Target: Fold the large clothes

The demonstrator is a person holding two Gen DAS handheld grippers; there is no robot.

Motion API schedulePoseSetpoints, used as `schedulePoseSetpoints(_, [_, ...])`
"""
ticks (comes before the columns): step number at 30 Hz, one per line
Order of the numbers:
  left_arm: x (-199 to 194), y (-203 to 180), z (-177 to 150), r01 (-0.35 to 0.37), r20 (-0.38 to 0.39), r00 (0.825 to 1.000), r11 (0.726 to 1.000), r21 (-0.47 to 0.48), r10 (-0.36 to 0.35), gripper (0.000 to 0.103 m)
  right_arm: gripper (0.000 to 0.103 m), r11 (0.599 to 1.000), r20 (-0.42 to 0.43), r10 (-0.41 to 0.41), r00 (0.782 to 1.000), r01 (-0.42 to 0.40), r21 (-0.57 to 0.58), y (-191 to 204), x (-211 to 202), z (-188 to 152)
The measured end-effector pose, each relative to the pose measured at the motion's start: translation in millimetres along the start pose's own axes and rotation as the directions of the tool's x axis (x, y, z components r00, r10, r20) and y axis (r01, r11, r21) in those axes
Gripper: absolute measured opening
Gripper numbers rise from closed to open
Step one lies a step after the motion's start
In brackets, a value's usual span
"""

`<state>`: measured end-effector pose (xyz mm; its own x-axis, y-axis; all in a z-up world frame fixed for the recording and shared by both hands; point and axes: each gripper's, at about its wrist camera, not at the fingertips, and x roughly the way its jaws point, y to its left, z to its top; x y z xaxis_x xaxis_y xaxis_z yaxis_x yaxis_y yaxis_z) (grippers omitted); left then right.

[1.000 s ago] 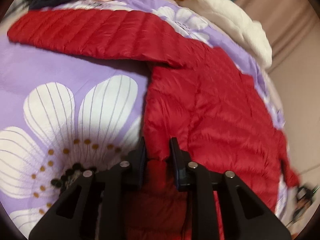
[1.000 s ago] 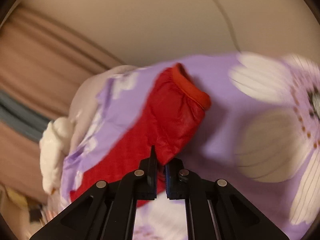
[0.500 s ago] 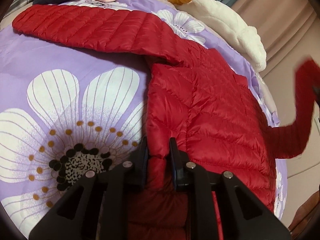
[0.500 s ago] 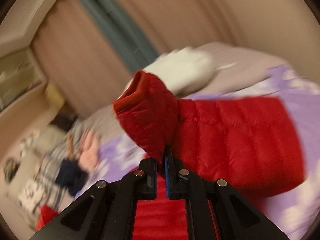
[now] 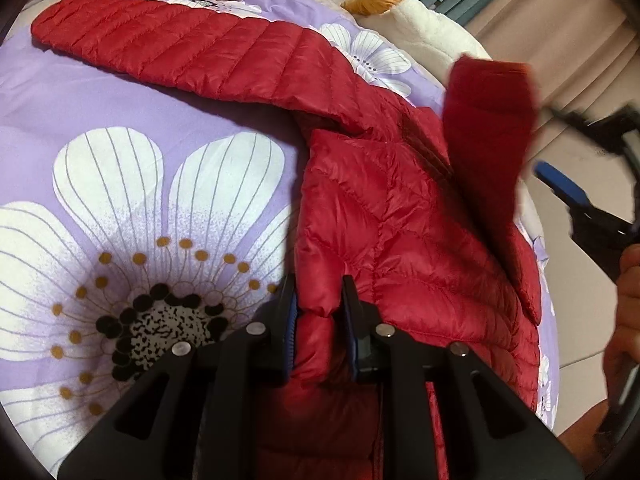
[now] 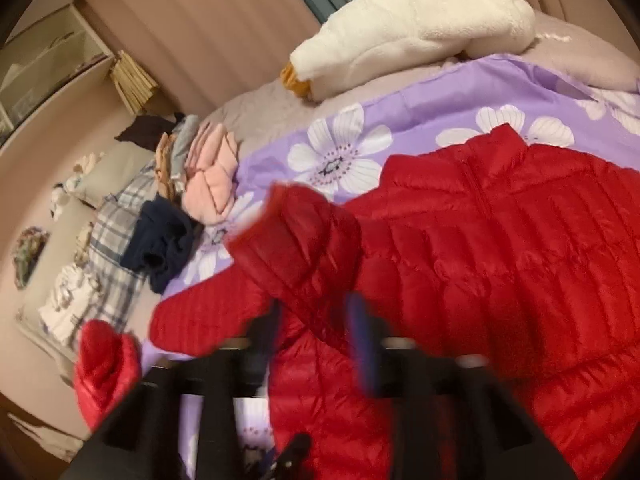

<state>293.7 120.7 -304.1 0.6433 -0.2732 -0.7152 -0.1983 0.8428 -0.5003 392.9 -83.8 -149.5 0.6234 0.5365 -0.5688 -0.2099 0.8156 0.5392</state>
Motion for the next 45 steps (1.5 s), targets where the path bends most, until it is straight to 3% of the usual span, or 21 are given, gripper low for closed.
schedulePoseSetpoints(1, [-3, -4, 2, -0.027, -0.002, 1.0, 1.0, 0.015, 0.027, 0.026, 0.074, 1.0, 0.037, 0.029, 0.999, -0.029, -0.001, -3, -12, 1])
schedulePoseSetpoints(2, [-7, -7, 4, -0.056, 0.003, 0.998, 0.998, 0.027, 0.056, 0.028, 0.077, 0.999, 0.072, 0.039, 0.997, -0.039, -0.007, -10, -20, -6])
schedulePoseSetpoints(5, [-29, -19, 17, -0.137, 0.07, 0.989, 0.989, 0.059, 0.133, 0.023, 0.077, 0.998, 0.175, -0.044, 0.984, 0.05, -0.03, -23, -57, 0])
schedulePoseSetpoints(7, [-50, -31, 30, -0.122, 0.146, 0.983, 0.989, 0.083, 0.109, 0.023, 0.077, 0.991, 0.201, -0.114, 0.973, 0.124, -0.042, -33, -71, 5])
schedulePoseSetpoints(9, [-65, -50, 49, -0.104, 0.212, 0.974, 0.988, 0.113, 0.079, 0.023, 0.077, 0.972, 0.229, -0.219, 0.948, 0.233, -0.032, -49, -82, 9])
schedulePoseSetpoints(11, [-60, -75, 65, -0.121, 0.23, 0.97, 0.977, 0.173, 0.08, 0.023, 0.066, 0.953, 0.245, -0.291, 0.925, 0.303, -0.012, -68, -89, 9])
schedulePoseSetpoints(13, [-44, -97, 78, -0.095, 0.229, 0.972, 0.971, 0.219, 0.043, 0.02, 0.014, 0.94, 0.222, -0.337, 0.915, 0.342, 0.019, -89, -88, 9])
schedulePoseSetpoints(16, [9, -121, 88, 0.005, 0.129, 0.991, 0.972, 0.233, -0.036, 0.013, 0.01, 0.895, 0.156, -0.446, 0.881, 0.44, 0.075, -128, -73, 8])
schedulePoseSetpoints(17, [27, -123, 87, 0.007, 0.103, 0.994, 0.973, 0.231, -0.032, 0.012, 0.01, 0.886, 0.147, -0.463, 0.874, 0.457, 0.076, -139, -68, 6])
schedulePoseSetpoints(18, [43, -124, 85, -0.029, 0.088, 0.996, 0.973, 0.229, 0.009, 0.012, 0.009, 0.876, 0.127, -0.482, 0.867, 0.475, 0.078, -150, -62, 3])
schedulePoseSetpoints(20, [80, -123, 76, -0.173, 0.072, 0.984, 0.952, 0.252, 0.16, 0.008, 0.009, 0.846, 0.058, -0.531, 0.845, 0.525, 0.098, -177, -51, -4])
schedulePoseSetpoints(22, [99, -110, 63, -0.196, 0.066, 0.981, 0.946, 0.257, 0.185, 0.007, 0.004, 0.824, 0.01, -0.561, 0.828, 0.557, 0.105, -203, -38, -16])
schedulePoseSetpoints(25, [100, -104, 63, -0.189, 0.091, 0.981, 0.95, 0.248, 0.171, 0.006, 0.0, 0.844, 0.055, -0.532, 0.845, 0.525, 0.111, -222, -32, -33])
schedulePoseSetpoints(31, [103, -106, 59, -0.21, 0.117, 0.976, 0.943, 0.257, 0.186, 0.005, 0.0, 0.812, 0.089, -0.583, 0.807, 0.579, 0.072, -209, -26, -38])
schedulePoseSetpoints(36, [104, -107, 59, -0.208, 0.119, 0.976, 0.944, 0.255, 0.183, 0.005, 0.0, 0.83, 0.096, -0.557, 0.825, 0.548, 0.104, -217, -30, -39])
schedulePoseSetpoints(45, [104, -109, 58, -0.22, 0.123, 0.973, 0.94, 0.26, 0.194, 0.005, 0.0, 0.823, 0.094, -0.567, 0.818, 0.56, 0.095, -215, -29, -38])
